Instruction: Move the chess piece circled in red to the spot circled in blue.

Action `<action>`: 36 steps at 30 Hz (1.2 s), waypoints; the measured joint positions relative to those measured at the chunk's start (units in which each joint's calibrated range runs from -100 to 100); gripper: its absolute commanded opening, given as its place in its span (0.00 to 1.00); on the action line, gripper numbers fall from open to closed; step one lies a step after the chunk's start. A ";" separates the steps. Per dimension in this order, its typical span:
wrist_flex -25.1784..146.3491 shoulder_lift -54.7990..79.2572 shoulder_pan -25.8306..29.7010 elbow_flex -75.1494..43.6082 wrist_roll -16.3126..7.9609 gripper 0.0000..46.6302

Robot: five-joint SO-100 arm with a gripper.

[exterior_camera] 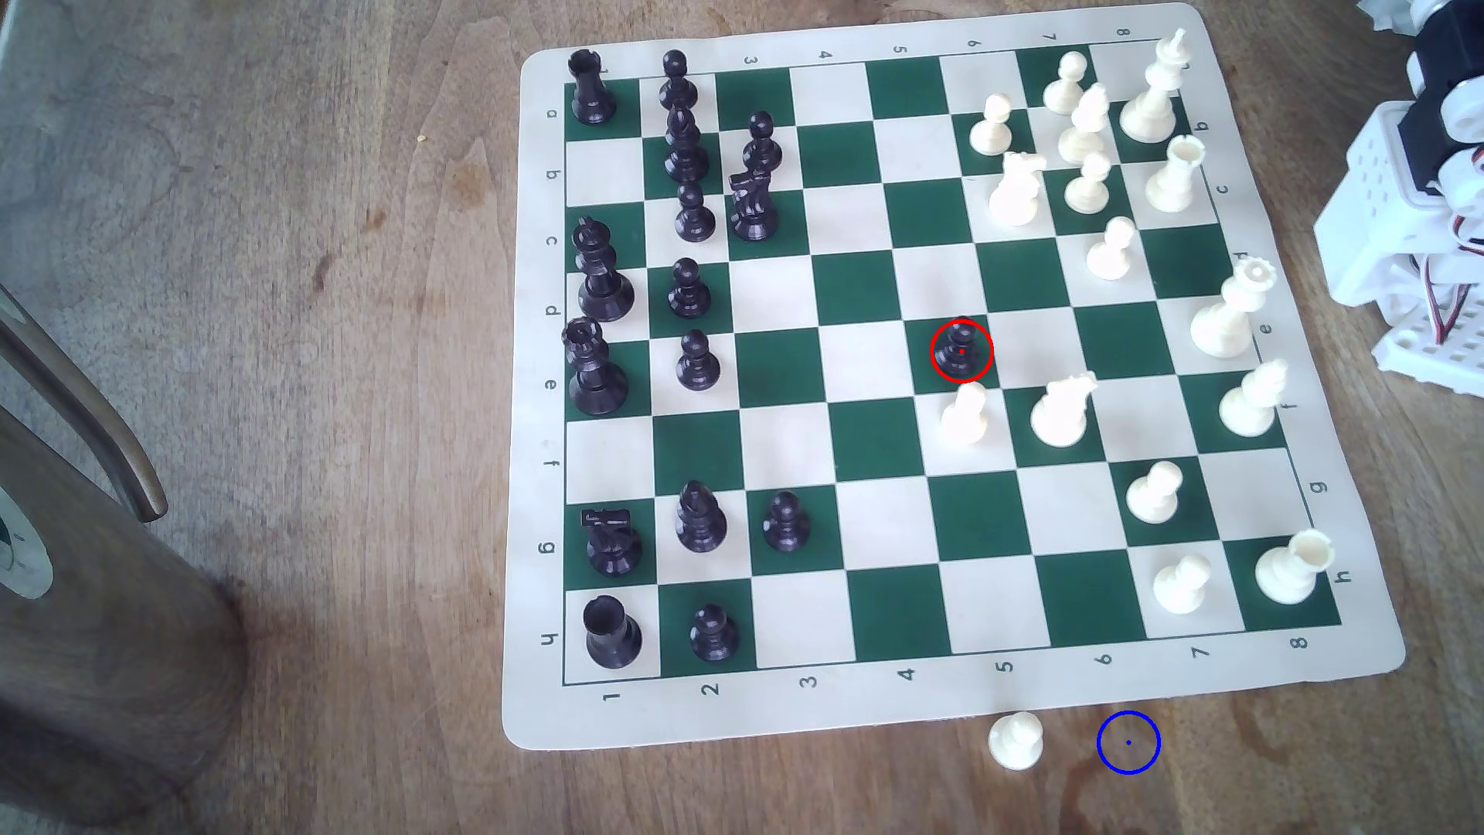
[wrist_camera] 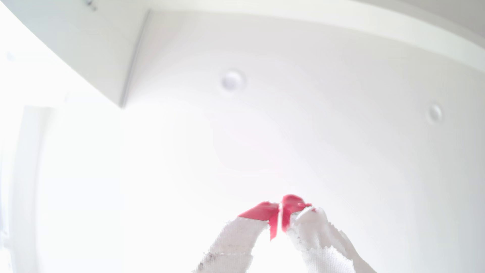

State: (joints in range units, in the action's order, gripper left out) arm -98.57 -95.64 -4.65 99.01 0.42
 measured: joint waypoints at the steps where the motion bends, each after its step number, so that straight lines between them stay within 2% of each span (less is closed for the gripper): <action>1: 0.00 0.00 0.00 0.00 0.00 0.00; 20: -0.08 0.00 0.00 0.09 -0.05 0.00; 29: 0.08 0.00 3.32 0.09 0.05 0.00; 36: 21.59 0.00 4.42 0.09 1.61 0.00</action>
State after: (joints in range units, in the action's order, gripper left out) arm -76.97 -95.64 -0.22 99.10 2.03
